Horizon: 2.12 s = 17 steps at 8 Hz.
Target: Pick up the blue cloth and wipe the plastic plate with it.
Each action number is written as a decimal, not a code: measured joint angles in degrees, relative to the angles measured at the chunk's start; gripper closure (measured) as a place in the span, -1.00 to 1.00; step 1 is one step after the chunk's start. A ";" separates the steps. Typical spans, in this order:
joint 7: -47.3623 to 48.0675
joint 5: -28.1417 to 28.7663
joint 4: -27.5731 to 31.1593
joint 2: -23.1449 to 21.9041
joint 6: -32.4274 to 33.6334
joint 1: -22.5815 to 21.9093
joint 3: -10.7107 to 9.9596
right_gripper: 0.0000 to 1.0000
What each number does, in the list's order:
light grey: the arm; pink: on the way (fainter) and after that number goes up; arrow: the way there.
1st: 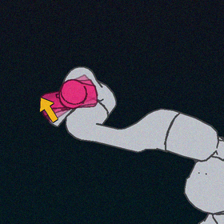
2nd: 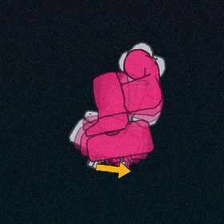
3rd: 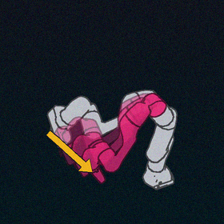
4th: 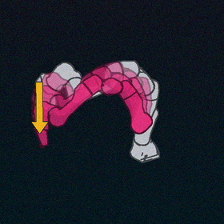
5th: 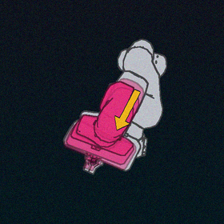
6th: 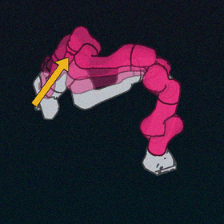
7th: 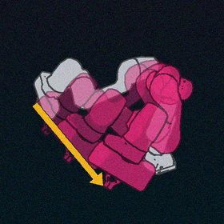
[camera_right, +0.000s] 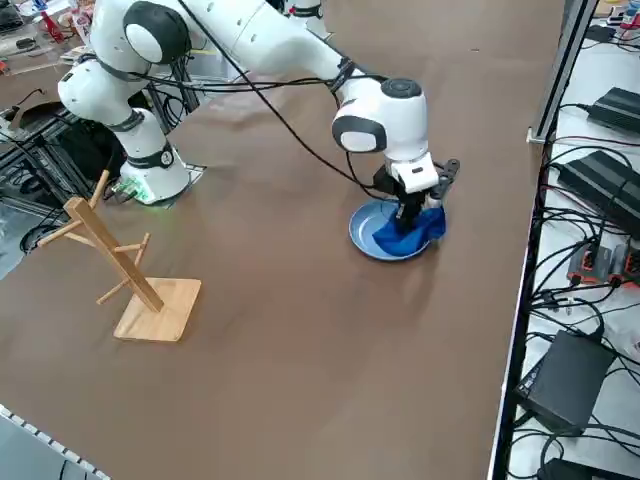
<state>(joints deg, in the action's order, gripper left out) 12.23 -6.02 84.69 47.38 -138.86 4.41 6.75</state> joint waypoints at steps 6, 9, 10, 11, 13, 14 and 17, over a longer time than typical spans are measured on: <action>-2.98 2.40 -1.38 -1.00 15.33 2.75 0.60 0.68; -1.00 5.95 -1.30 -1.18 19.79 -0.40 0.72 0.68; -0.01 5.95 -1.26 -1.18 19.83 -1.26 0.71 0.68; 0.61 5.95 -1.25 -1.15 19.80 -1.87 0.70 0.68; 0.74 5.96 -1.20 -1.08 17.57 -2.10 0.68 0.68; 0.71 5.96 -1.16 -0.89 14.48 -2.13 0.69 0.68; -1.38 5.96 -1.38 0.01 7.33 -1.86 0.55 0.68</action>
<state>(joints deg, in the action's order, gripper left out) 10.85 -0.07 83.32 47.39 -131.53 2.56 7.30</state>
